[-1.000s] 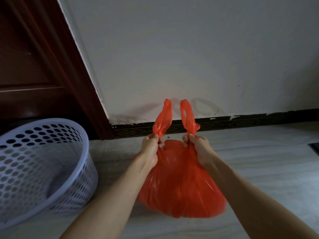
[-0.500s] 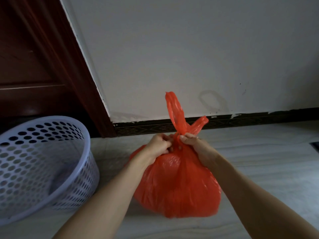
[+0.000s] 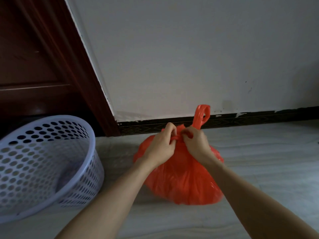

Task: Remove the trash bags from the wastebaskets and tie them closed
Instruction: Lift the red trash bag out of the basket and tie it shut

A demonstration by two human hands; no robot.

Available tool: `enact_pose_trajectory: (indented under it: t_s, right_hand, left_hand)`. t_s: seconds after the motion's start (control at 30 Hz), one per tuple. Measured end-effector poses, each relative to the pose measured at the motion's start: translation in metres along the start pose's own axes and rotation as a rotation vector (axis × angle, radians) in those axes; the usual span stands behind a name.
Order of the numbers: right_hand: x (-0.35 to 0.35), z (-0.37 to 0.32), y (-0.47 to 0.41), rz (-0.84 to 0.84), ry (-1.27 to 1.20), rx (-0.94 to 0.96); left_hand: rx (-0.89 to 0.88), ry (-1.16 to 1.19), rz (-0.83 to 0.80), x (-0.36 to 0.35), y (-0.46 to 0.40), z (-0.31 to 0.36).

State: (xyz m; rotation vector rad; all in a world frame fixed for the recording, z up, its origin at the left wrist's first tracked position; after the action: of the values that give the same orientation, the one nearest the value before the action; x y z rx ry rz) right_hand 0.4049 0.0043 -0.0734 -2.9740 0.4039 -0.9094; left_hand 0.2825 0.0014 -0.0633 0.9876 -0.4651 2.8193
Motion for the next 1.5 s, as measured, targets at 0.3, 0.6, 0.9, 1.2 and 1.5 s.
enact_pose_trajectory:
  t_s: [0.3, 0.6, 0.9, 1.2, 1.5]
  right_hand:
    - [-0.002, -0.004, -0.001, -0.335, -0.350, -0.292]
    - [0.003, 0.009, 0.003, -0.455, -0.572, -0.578]
    - [0.005, 0.022, -0.001, -0.409, -0.638, -0.716]
    - [0.002, 0.025, -0.002, -0.274, -0.738, -0.651]
    - [0.039, 0.065, -0.007, 0.091, -0.741, -0.786]
  left_hand:
    - [-0.044, -0.013, 0.068, 0.012, -0.008, -0.003]
    - [-0.034, -0.092, -0.156, -0.003, -0.001, -0.008]
    - [0.018, 0.215, 0.021, -0.015, 0.002, -0.004]
    - [0.768, 0.862, 0.176, -0.019, 0.003, -0.020]
    - [1.053, 0.709, 0.212, 0.007, 0.019, -0.027]
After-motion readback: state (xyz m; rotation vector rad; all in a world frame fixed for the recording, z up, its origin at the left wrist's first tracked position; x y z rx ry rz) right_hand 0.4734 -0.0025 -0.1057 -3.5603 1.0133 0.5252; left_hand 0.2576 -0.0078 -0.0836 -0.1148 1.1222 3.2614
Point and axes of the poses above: each hand's wrist, its own y-axis away from the middle knuckle, its own x-axis out of the back of the hand, z = x × y, the point moved 4 cm from there along -y, towards the middle knuckle, and after that the axes turned 7 degrees about z, right-handed, at the moved point
